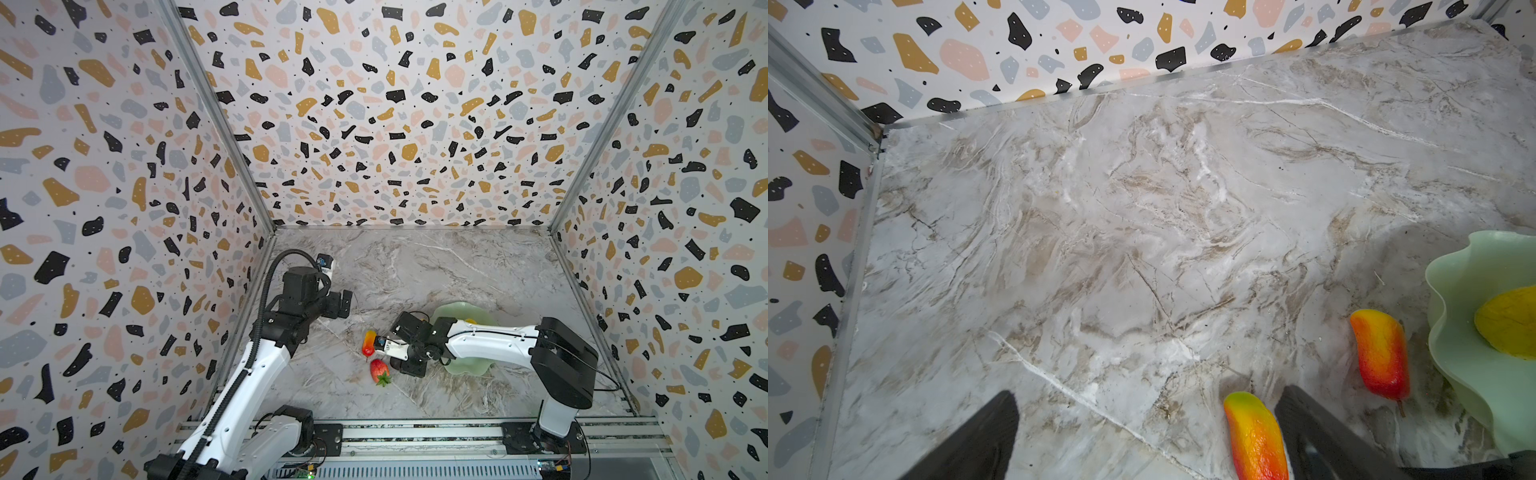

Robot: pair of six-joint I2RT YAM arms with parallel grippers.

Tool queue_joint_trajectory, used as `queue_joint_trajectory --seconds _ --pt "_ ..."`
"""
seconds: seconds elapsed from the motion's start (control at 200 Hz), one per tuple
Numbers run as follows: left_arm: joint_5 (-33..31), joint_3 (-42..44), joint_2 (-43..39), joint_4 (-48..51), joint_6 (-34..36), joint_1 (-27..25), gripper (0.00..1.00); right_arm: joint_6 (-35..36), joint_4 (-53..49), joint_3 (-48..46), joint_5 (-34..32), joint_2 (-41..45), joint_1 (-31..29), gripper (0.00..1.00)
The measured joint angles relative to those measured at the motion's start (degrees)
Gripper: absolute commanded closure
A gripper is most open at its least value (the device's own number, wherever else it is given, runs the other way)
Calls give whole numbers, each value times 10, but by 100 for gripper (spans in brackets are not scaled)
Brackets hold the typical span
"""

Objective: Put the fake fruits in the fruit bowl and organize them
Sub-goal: 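Carry the avocado into the bowl beside the apple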

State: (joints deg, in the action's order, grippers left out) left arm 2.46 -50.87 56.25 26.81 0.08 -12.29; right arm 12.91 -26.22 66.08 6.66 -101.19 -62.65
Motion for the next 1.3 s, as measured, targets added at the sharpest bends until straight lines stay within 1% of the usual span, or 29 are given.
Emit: queue_joint_trajectory --seconds 0.15,0.28,0.345,0.466,0.541,0.641,0.756,0.846,0.986,1.302 --pt "0 0 0 0 1 0 0 -5 -22 7 -12 48 0 66" --pt "0 0 0 0 2 0 0 -26 -33 15 -23 118 10 66" --pt "0 0 0 0 2 0 0 -48 -37 16 -28 157 29 66" --pt "0 0 0 0 2 0 0 -91 -47 12 -49 219 81 66" --pt "0 0 0 0 2 0 0 -117 -50 -12 -61 252 112 67" --pt "0 0 0 0 2 0 0 -144 -59 -59 -66 278 133 67" --pt "0 0 0 1 2 0 0 -169 -68 -109 -69 278 145 67" --pt "0 0 0 1 2 -1 0 -180 -68 -131 -73 274 150 67" --pt "0 0 1 1 2 -2 0 -192 -61 -139 -86 259 154 67" --pt "1 0 1 1 2 -3 0 -218 -23 -147 -115 193 153 67"
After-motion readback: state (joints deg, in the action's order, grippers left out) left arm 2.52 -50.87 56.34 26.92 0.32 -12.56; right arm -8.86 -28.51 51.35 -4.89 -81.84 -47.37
